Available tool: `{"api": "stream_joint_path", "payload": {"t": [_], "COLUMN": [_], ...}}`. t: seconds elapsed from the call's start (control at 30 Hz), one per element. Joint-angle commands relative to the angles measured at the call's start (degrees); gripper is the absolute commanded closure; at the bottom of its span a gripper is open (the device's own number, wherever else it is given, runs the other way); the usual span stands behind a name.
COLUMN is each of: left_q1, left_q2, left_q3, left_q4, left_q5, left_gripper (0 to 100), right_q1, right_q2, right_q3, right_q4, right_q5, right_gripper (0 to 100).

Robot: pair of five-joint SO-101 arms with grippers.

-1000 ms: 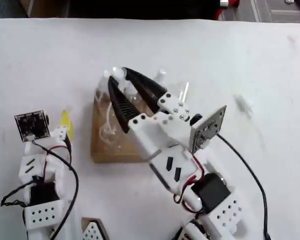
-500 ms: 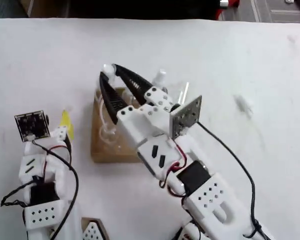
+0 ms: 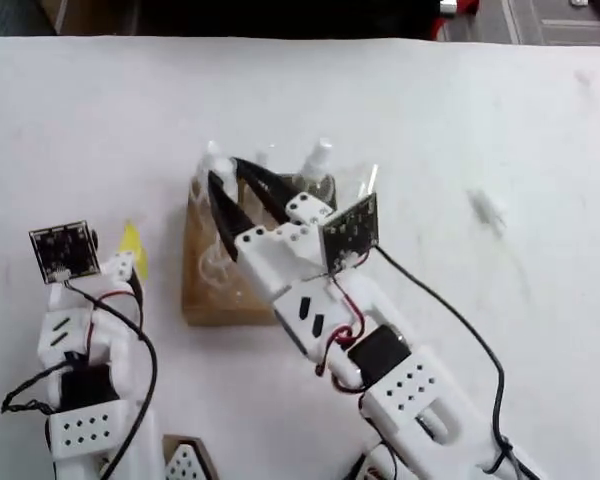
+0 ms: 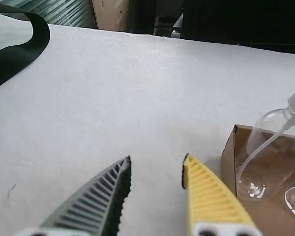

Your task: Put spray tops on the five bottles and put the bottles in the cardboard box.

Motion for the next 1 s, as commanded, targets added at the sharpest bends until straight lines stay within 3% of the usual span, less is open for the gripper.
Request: {"api": "stream_joint_path", "payload": {"t": [0.0,0.13,0.33,0.67,0.83,0.97], "left_q1": [0.7,0.7,0.7,0.7,0.7,0.7], "left_q2": [-0.7,-0.7,-0.7,-0.7,-0.7,-0.7], "left_q3": [-0.7,-0.7,-0.7,-0.7,-0.7,-0.7], "left_q4": [-1.9,-1.9,-1.9,-1.9,-1.9,-1.9], "left_q5": [-0.4,-0.4,-0.4,-0.4,-0.4,-0.4], "left_gripper": [83,83,83,83,83,83], "right_q1": [0.3,0.2,-0.1,-2.8,0.7,8.8], "right_q2": [-0.3,0.1,-0.3,-0.6,-6.7,-14.8], "right_q3": [2.0,3.7,3.9,3.5,3.3,-3.3], "right_q4": [-3.6,-3.6,-3.3,-0.9,0.7,12.1], "right_q5": [1.5,1.5,1.1,1.5,1.5,0.0], "right_gripper": [97.8,96.1,82.0,81.8,81.8,83.1]}}
